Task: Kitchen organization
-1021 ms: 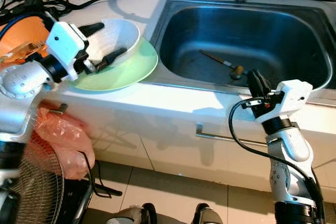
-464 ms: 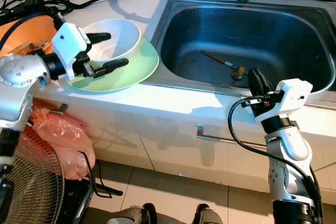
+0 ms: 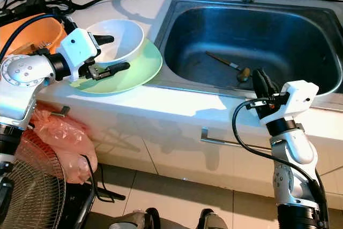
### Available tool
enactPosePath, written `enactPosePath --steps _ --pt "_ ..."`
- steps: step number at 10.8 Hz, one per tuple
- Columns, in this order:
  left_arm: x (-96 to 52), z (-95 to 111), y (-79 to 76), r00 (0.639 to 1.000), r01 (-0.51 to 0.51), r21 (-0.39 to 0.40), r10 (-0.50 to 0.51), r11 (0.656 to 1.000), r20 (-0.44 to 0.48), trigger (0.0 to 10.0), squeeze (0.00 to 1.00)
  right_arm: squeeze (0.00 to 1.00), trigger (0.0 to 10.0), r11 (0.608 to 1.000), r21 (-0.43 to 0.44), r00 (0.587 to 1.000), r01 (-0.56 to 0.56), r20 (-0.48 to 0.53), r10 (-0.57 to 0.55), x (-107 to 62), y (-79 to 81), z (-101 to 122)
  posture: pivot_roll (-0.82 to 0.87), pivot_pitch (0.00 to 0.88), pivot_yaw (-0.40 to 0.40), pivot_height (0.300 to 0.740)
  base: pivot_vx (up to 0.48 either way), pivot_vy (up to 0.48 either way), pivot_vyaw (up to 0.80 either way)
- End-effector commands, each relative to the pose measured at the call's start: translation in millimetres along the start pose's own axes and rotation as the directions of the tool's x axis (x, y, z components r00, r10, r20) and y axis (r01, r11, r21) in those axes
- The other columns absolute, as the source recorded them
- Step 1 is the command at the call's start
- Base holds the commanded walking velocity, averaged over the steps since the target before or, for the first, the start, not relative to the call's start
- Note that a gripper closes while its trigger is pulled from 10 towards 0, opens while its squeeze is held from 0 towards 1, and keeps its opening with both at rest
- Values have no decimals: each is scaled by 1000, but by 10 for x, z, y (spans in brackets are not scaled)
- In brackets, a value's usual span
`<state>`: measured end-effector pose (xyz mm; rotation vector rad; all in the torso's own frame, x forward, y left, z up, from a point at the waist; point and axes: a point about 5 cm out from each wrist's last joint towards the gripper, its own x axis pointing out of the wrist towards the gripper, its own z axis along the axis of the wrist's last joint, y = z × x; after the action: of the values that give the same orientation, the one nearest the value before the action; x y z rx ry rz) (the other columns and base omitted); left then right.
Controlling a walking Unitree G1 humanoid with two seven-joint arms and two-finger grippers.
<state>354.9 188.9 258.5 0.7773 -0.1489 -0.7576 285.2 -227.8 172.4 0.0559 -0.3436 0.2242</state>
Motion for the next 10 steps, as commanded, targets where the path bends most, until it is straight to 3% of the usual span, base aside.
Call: enactPosePath --steps 1,2,10 --pt "6 33 35 1000 12 35 -12 999 -6 4471 0 0 10000 999 32 994 11 -108 -8 -79 33 -230 40 148 100 740 0 0 0" --pt "17 30 38 1000 16 42 -16 999 -6 0 0 0 10000 999 33 994 12 -108 -8 -78 34 -231 40 148 100 740 0 0 0" --pt "36 16 47 999 42 50 -42 998 -10 0 0 0 10000 999 32 993 11 -114 -7 -64 39 -242 42 157 101 740 0 0 0"
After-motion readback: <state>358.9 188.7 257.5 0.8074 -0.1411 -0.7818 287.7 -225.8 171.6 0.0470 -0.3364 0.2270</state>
